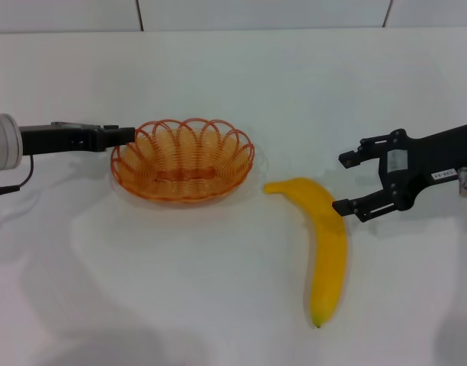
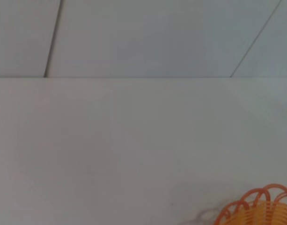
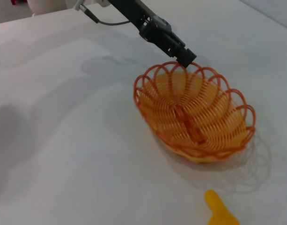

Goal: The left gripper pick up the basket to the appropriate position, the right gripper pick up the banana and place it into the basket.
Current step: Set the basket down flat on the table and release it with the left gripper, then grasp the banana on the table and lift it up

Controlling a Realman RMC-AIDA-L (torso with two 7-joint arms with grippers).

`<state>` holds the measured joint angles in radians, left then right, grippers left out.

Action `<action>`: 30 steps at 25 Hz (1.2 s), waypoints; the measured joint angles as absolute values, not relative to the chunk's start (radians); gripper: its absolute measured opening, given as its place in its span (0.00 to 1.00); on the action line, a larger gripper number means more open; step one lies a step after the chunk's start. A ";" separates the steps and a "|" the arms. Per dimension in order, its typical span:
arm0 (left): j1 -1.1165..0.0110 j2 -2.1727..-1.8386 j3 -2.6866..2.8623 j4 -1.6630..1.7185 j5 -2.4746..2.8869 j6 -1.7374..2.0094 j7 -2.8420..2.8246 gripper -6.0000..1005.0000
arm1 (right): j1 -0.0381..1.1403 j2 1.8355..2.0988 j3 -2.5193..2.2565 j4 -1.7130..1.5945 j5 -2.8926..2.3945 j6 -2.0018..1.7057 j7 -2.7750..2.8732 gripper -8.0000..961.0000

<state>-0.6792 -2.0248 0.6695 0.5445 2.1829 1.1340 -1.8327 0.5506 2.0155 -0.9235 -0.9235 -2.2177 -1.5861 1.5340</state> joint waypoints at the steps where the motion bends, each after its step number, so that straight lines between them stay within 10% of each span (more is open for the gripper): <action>1: -0.679 -2.025 0.669 0.545 2.183 1.134 -1.831 0.29 | 0.551 2.016 -0.923 -0.924 -2.218 -1.586 1.534 0.92; 18: -0.645 -2.042 0.677 0.597 2.108 1.141 -1.623 0.69 | 0.546 2.017 -0.923 -0.923 -2.218 -1.586 1.534 0.92; 30: -0.572 -2.045 0.783 0.592 1.723 1.231 -1.285 0.68 | 0.546 2.017 -0.923 -0.923 -2.218 -1.586 1.534 0.92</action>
<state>-0.5716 -2.0448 0.7832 0.5919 1.7228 1.2311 -1.2849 0.5460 2.0171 -0.9234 -0.9233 -2.2181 -1.5862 1.5342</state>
